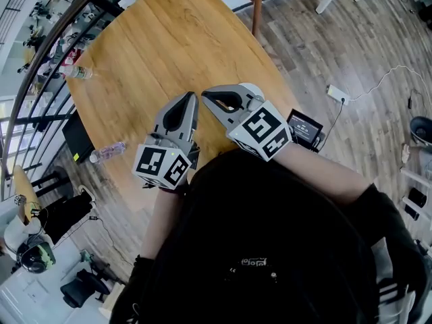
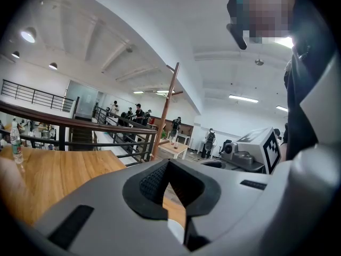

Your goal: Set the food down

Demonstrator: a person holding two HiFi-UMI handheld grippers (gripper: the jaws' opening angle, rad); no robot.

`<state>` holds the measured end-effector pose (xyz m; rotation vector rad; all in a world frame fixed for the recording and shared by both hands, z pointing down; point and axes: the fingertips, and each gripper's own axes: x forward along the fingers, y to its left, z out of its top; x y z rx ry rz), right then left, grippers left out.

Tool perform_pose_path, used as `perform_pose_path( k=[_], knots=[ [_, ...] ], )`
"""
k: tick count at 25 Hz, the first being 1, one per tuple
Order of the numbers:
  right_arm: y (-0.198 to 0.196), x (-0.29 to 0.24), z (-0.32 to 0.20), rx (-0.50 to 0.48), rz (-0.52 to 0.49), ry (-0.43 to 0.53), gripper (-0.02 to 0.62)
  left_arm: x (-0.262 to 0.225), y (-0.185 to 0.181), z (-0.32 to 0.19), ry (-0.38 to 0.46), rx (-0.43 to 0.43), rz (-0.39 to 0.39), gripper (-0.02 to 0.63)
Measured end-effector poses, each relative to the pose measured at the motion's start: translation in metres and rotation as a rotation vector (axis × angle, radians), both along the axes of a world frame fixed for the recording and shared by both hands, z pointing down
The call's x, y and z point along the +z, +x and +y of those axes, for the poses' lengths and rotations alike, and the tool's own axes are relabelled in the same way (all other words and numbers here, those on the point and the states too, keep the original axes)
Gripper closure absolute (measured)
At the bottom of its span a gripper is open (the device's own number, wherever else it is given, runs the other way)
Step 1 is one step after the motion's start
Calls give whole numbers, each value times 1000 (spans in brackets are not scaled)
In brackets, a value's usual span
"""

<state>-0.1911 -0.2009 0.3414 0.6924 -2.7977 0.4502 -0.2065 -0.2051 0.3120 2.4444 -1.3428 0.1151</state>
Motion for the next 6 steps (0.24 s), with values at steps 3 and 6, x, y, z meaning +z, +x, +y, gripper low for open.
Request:
perform_pose_path(
  k=[3, 6],
  knots=[
    [1, 0, 0, -3, 5, 7, 578, 0, 2, 0, 2, 3, -1, 603],
    [2, 1, 2, -11, 11, 2, 578, -1, 3, 0, 2, 4, -2, 603]
  ],
)
